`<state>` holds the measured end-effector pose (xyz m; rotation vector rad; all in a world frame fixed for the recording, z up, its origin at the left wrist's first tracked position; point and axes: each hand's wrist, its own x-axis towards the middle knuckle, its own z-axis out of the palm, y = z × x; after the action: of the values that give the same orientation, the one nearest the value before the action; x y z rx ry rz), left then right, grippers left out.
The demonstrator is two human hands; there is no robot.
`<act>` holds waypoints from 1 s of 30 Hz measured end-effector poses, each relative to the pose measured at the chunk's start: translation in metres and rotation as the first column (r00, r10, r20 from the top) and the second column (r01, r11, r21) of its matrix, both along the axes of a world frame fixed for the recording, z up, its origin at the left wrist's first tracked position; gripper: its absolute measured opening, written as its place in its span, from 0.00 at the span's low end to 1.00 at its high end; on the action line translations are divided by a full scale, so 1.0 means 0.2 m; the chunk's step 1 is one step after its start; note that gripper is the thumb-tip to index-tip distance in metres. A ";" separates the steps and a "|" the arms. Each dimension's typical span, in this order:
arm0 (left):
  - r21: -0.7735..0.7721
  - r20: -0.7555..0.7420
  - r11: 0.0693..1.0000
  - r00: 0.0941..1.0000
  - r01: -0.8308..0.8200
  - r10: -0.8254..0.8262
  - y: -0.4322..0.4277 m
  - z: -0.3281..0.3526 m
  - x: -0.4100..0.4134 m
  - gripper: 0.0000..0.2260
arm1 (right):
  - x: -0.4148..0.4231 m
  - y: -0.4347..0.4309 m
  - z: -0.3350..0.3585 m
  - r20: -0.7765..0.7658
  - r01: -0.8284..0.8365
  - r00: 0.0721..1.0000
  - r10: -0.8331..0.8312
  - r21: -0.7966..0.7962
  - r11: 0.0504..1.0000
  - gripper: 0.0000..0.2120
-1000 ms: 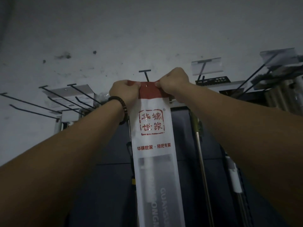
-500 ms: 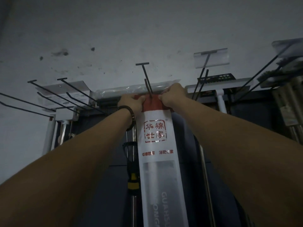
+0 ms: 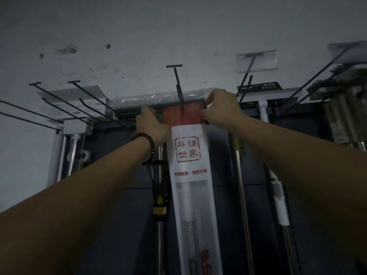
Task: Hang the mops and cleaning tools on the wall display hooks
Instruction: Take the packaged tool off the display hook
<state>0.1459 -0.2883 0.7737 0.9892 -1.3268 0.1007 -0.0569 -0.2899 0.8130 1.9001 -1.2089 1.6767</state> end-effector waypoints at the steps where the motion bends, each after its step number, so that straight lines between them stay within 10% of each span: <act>1: -0.016 0.046 1.000 0.999 -0.024 0.025 0.04 -0.04 0.01 0.24 | -0.01 0.03 -0.03 -0.033 0.028 0.999 -0.028 0.003 1.000 0.06; 11: 0.324 0.373 0.929 0.878 0.179 -0.299 0.40 -0.62 -0.04 0.07 | 0.03 0.44 -0.67 -0.084 -0.047 0.993 0.083 0.361 0.931 0.09; 24: 0.612 0.339 0.712 0.699 0.344 -0.629 0.67 -1.81 -0.30 0.08 | -0.34 0.93 -2.11 0.088 -0.013 0.993 -0.084 0.766 0.643 0.04; 30: 0.747 0.346 0.600 0.602 0.287 -0.719 0.81 -2.55 -0.55 0.08 | -0.57 1.07 -2.75 -0.067 0.131 0.988 -0.142 0.851 0.508 0.05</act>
<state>0.0361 -0.1255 0.2638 1.0844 -2.3571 -0.5956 -0.1704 -0.0758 0.2626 2.1548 -2.4535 1.0165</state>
